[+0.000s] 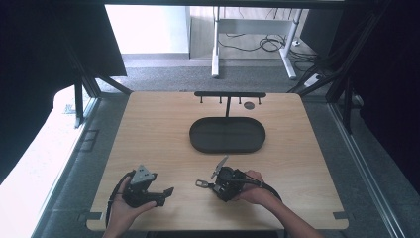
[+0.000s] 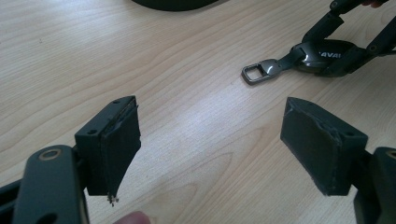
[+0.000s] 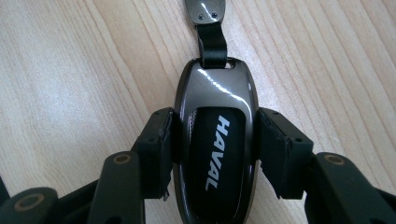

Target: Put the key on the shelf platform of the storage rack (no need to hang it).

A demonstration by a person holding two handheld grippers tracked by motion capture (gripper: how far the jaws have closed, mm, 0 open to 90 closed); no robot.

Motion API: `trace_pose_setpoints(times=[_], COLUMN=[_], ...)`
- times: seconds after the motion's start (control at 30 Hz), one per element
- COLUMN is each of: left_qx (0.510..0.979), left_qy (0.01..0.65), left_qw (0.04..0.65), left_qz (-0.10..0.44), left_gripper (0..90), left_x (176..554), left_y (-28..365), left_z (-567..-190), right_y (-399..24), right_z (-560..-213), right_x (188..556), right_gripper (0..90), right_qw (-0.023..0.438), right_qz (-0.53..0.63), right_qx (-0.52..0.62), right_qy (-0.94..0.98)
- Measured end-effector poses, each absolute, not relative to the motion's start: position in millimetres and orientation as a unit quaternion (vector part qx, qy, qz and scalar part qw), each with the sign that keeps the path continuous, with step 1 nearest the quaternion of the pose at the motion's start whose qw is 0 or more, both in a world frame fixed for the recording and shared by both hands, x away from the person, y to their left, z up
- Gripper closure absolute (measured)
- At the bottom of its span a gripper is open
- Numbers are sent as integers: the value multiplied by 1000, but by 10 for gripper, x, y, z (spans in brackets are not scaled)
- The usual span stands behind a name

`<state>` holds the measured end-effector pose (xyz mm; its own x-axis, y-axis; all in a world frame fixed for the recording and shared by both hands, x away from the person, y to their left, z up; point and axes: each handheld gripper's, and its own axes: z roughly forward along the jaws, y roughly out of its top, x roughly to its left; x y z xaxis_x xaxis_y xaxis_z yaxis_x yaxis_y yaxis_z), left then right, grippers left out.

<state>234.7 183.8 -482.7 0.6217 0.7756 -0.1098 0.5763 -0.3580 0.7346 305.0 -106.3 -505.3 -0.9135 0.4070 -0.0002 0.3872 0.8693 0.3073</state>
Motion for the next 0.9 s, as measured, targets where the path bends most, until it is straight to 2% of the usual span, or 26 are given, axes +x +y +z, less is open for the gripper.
trace_pose_setpoints(times=[0.9], left_qx=[814], left_qy=[416], left_qw=[385], left_qz=[129], left_gripper=[203], left_x=[2345], left_y=[1834], left_z=[-4826], right_y=[-1215], right_z=[-4820], right_x=[3114], right_gripper=[497], right_qw=[-19], right_qz=[204], right_qx=[234], right_qy=[951])
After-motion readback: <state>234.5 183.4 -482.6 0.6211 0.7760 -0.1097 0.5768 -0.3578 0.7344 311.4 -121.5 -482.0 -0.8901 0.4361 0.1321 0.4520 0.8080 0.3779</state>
